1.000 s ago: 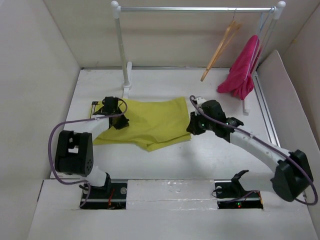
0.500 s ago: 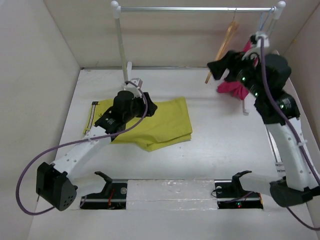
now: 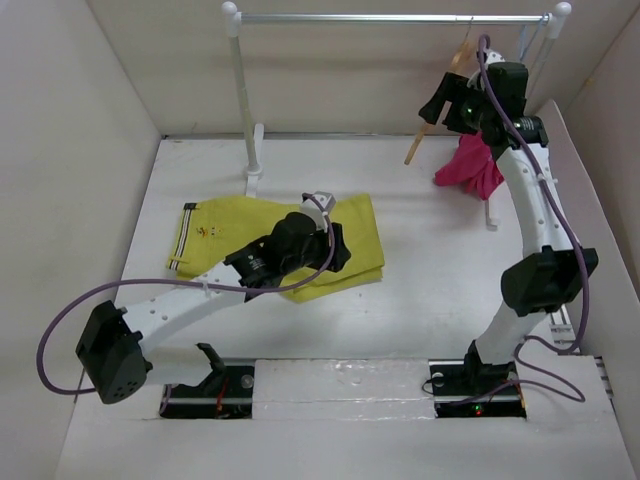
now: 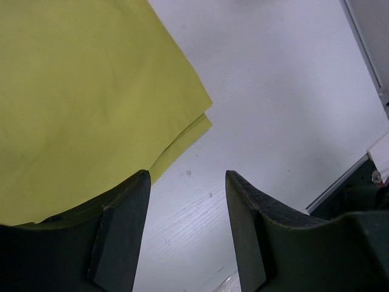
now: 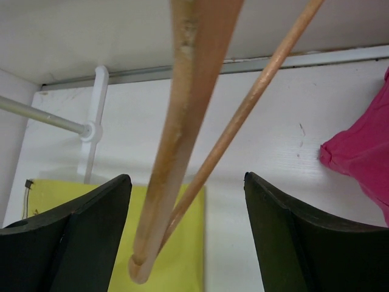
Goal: Place the trousers on the hanger
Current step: Pick up the hanger from the clothesline.
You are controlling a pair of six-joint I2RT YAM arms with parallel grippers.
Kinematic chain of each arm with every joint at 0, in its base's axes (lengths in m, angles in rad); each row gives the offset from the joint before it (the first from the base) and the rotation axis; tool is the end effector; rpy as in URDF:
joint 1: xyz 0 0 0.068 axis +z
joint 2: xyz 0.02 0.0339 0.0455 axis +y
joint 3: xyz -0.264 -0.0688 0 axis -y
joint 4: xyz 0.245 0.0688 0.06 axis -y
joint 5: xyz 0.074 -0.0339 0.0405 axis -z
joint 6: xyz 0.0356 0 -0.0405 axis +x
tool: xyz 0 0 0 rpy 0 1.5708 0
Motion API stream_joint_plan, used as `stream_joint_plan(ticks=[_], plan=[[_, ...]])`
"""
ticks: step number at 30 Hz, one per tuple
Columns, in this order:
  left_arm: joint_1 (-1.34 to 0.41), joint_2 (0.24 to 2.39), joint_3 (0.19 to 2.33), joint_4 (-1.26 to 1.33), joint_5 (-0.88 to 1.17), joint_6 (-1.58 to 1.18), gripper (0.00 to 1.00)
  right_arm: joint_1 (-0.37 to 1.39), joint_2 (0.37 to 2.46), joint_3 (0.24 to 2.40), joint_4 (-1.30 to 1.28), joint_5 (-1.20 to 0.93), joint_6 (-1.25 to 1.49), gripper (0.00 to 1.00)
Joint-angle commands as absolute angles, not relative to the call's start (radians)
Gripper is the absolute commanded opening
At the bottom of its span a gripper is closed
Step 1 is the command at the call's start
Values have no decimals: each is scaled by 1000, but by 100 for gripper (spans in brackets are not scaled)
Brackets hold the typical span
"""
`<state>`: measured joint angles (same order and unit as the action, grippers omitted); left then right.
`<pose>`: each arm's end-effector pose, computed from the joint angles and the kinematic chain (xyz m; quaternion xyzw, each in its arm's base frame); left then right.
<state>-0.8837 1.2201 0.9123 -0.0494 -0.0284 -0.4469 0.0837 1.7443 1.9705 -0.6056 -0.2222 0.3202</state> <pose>0.1807 -0.2186 0.3061 0.1701 0.8036 -0.3428 0.4558 0.3898 0.0406 0.4467 0.0353 0.8242 0.2018 0.5279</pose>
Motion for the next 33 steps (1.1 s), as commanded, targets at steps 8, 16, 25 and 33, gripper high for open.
stream_joint_plan(ticks=[8, 16, 25, 33], plan=[[-884, 1207, 896, -44, -74, -486, 48, 94, 1684, 1824, -422, -252, 397, 53], [-884, 1216, 916, -57, -75, -502, 47, 84, 1643, 1775, -367, -249, 388, 23], [-822, 1241, 1175, -170, -11, -561, 54, 104, 1545, 1813, -422, -215, 287, 0], [-822, 1333, 1497, -216, -5, -523, 64, 114, 1410, 1666, -442, -248, 250, 0]])
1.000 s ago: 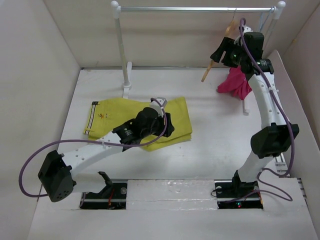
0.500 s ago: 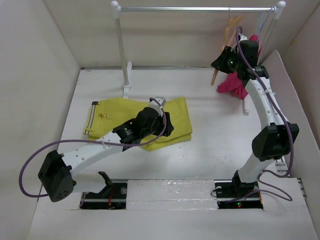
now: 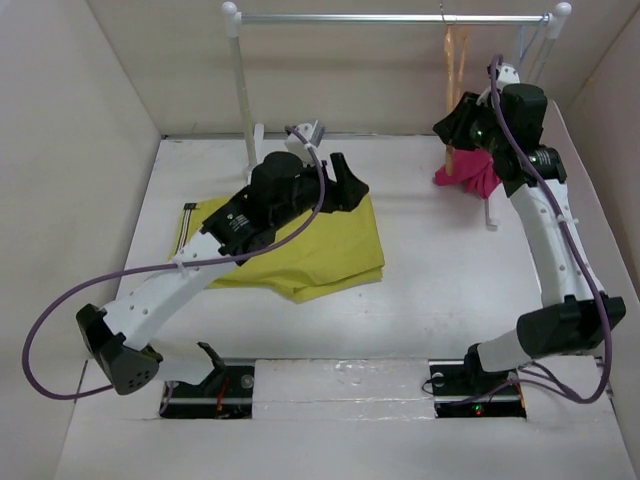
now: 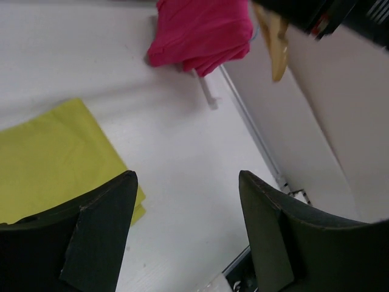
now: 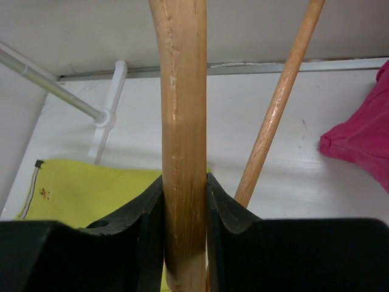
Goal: Place the trousers on the hanger
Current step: Pick up the hanger from the clothesline.
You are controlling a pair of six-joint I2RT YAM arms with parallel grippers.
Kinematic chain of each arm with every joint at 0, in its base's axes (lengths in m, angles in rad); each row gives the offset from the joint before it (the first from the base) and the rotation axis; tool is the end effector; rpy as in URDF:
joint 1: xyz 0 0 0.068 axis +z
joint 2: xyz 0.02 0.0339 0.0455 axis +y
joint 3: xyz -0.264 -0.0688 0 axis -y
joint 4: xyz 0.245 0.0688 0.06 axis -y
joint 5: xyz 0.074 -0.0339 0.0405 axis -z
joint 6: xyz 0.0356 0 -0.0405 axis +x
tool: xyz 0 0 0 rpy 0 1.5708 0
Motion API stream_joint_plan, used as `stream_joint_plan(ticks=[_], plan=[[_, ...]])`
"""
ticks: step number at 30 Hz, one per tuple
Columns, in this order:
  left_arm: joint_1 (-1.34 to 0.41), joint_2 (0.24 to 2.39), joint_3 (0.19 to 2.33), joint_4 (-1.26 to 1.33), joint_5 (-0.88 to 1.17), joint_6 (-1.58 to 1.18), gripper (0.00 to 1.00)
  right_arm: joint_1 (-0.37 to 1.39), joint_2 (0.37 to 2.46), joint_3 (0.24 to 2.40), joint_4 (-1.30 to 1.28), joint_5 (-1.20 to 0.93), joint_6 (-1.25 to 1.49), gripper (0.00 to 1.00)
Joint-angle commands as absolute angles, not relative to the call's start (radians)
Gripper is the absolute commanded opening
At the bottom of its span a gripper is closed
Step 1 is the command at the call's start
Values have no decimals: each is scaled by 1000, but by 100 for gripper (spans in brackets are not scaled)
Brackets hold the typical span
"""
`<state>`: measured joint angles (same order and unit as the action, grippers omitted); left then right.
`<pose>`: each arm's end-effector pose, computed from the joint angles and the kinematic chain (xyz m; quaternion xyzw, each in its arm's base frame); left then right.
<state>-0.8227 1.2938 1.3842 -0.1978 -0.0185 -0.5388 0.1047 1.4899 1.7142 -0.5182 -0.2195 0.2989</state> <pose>0.2014 -0.2160 0.4376 0.0991 0.7374 -0.4151 0.5235 0.3257 0.0420 0.4581 0.0124 0.8008 0.2049 0.5627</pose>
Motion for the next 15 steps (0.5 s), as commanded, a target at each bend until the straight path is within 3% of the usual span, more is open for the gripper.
stream_joint_plan(ticks=[1, 8, 15], plan=[[-831, 1344, 1517, -213, -5, -519, 65, 114, 1385, 1636, -439, -249, 249, 0], [-871, 1485, 1698, -186, -5, -528, 70, 135, 1210, 1390, -417, -268, 216, 0], [-891, 1657, 1856, -169, -24, -561, 71, 268, 1066, 1238, -475, -163, 198, 0]])
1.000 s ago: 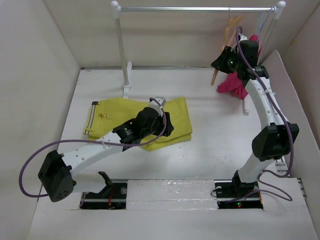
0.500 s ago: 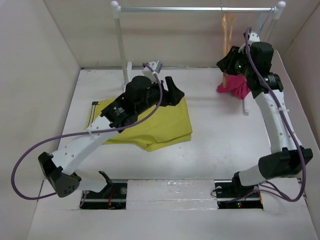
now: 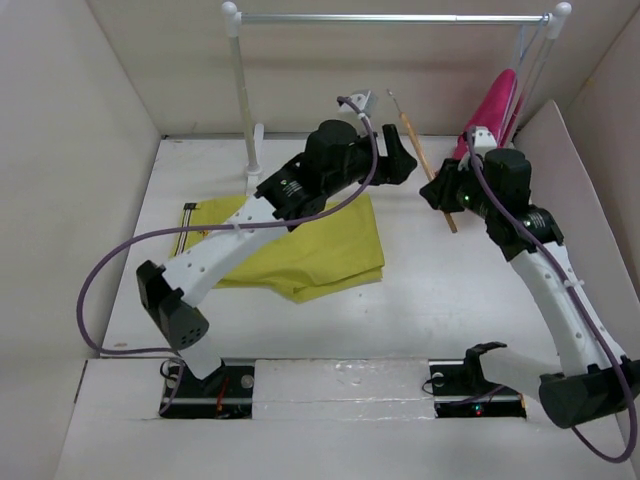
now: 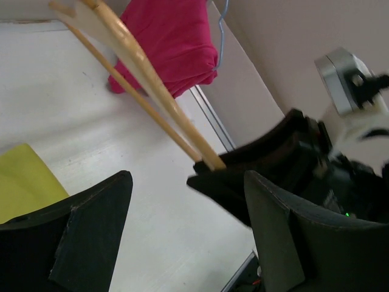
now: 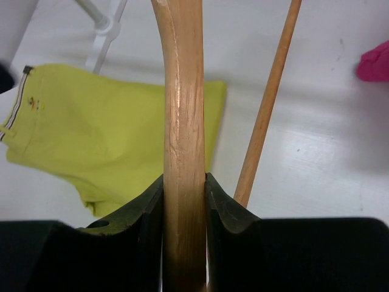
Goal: Place the trousers on the hanger
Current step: Pick up the hanger from the clothesline, then place the trousers on the hanger.
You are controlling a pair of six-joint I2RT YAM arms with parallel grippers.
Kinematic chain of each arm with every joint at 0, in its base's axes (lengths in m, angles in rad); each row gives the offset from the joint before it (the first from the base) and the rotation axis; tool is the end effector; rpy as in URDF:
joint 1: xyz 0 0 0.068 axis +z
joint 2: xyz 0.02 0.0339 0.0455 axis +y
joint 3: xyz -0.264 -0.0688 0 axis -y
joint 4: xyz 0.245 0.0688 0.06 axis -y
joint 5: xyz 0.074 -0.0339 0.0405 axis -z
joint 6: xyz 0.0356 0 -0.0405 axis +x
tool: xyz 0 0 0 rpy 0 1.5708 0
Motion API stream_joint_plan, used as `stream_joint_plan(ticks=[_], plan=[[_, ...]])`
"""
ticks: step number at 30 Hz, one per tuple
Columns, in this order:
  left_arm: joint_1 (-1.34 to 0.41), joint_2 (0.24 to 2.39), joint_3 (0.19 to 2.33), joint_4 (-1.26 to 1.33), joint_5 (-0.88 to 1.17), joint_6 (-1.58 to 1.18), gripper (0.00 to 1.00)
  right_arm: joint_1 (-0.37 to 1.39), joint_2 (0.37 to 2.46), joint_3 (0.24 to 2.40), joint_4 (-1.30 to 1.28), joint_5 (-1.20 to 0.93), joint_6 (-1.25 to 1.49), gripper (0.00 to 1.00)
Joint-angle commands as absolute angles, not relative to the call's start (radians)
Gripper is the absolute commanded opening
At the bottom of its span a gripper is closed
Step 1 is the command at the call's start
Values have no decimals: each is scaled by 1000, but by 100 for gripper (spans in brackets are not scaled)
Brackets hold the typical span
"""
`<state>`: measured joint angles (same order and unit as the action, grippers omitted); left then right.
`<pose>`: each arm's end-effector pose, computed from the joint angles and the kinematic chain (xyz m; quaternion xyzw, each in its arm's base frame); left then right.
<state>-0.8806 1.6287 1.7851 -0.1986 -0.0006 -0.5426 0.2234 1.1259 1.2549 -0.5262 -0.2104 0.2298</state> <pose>0.2403 -0.2910 0.4699 0.1212 0.7116 -0.4518 0.5242 0.2343 0.0609 0.4007 -0.0555 0.8283 0.2089 0.5169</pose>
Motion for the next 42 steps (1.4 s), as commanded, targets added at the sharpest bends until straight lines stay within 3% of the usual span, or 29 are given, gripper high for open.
stream_joint_plan(ticks=[1, 10, 21, 22, 26, 29, 30, 33, 36, 38, 40, 41, 42], plan=[[-891, 1689, 1859, -170, -40, -572, 71, 299, 1043, 1208, -479, -140, 199, 0], [-891, 1743, 1809, -183, -91, -710, 65, 403, 965, 1117, -494, -34, 225, 0], [-891, 1787, 1721, -120, -87, -770, 48, 548, 923, 1042, -525, 101, 230, 0], [-891, 1790, 1718, -118, -80, -772, 44, 567, 919, 1022, -525, 106, 233, 0], [-891, 1790, 1692, -106, -63, -781, 0, 591, 901, 985, -564, 155, 252, 0], [-891, 1775, 1642, -94, -48, -801, 0, 600, 861, 954, -593, 169, 256, 19], [-891, 1755, 1613, -65, -35, -825, 0, 600, 848, 948, -613, 140, 256, 41], [-891, 1700, 1468, 44, -14, -877, 0, 536, 821, 959, -669, 28, 230, 68], [-900, 1658, 1315, 164, -15, -945, 0, 453, 816, 985, -751, -136, 184, 73], [-911, 1651, 1231, 205, -20, -972, 0, 417, 822, 992, -778, -211, 167, 73], [-911, 1652, 1181, 268, -29, -999, 0, 381, 837, 973, -756, -267, 147, 53], [-920, 1655, 1139, 290, -34, -1006, 0, 371, 848, 956, -712, -284, 147, 37], [-920, 1664, 1122, 323, -49, -1020, 0, 361, 860, 937, -681, -310, 152, 6]])
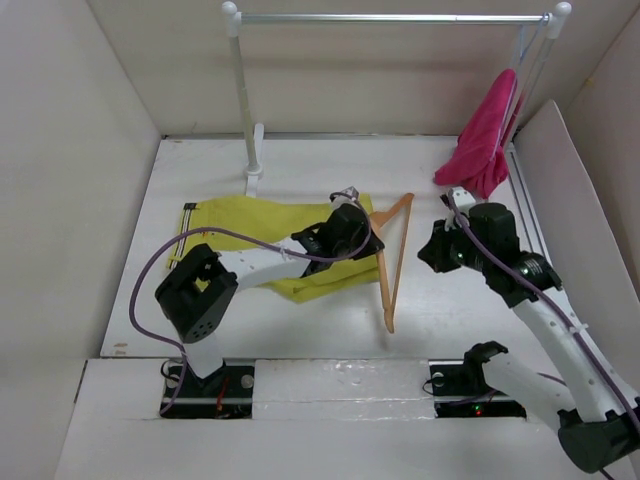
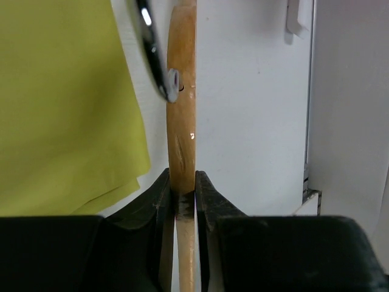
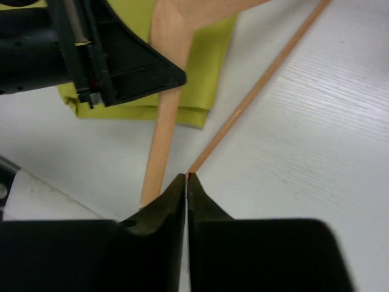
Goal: Place the trousers on the hanger
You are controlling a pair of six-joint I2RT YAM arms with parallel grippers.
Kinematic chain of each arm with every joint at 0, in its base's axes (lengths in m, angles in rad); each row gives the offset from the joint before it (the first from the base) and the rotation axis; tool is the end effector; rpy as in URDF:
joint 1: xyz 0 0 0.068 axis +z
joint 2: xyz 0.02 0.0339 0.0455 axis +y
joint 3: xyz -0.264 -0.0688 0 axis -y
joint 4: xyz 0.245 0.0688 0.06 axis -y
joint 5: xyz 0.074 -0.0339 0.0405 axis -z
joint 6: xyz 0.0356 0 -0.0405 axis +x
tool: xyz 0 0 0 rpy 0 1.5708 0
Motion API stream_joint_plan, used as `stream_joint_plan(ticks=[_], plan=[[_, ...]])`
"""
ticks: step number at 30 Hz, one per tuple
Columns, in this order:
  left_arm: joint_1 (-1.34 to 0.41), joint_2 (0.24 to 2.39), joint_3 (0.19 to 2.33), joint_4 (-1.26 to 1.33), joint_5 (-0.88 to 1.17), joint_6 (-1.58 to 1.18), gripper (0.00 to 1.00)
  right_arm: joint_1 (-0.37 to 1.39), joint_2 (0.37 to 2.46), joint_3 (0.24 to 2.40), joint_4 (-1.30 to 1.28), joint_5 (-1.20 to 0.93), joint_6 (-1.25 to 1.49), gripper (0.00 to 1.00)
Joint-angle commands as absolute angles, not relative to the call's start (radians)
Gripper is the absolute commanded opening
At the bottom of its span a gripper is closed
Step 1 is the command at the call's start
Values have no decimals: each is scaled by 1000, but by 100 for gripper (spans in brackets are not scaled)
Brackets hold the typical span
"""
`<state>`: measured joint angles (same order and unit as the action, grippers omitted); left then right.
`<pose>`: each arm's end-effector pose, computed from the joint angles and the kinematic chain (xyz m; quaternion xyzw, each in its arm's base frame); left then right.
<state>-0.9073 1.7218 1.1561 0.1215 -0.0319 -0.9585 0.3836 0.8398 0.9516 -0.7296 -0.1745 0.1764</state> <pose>0.2458 -0.3126 0.2467 -0.0302 0.8449 -0.4209 0.3288 0.1548 0.0691 0.3338 -0.1313 0.8763 0.2007 0.4177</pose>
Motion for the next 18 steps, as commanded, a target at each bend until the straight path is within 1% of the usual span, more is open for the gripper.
stream_joint_plan(ticks=[1, 4, 5, 7, 8, 9, 10, 12, 18], plan=[[-920, 1666, 1106, 342, -60, -1020, 0, 351, 894, 907, -652, -375, 152, 0], [-920, 1671, 1055, 388, -127, -1023, 0, 341, 966, 833, -484, -408, 176, 0], [-920, 1674, 1031, 403, -144, -1022, 0, 341, 989, 813, -377, -419, 182, 0], [-920, 1677, 1020, 422, -193, -1019, 0, 330, 1043, 790, -295, -428, 204, 14], [-920, 1680, 1014, 428, -210, -1012, 0, 318, 1105, 785, -243, -428, 203, 21], [-920, 1683, 1012, 433, -244, -1005, 0, 318, 1138, 785, -217, -420, 201, 30], [-920, 1687, 1014, 434, -256, -991, 0, 318, 1170, 784, -165, -410, 206, 33], [-920, 1698, 1012, 427, -288, -983, 0, 295, 1271, 795, -115, -425, 215, 37], [-884, 1723, 999, 422, -275, -959, 0, 295, 1494, 877, 37, -453, 252, 39]])
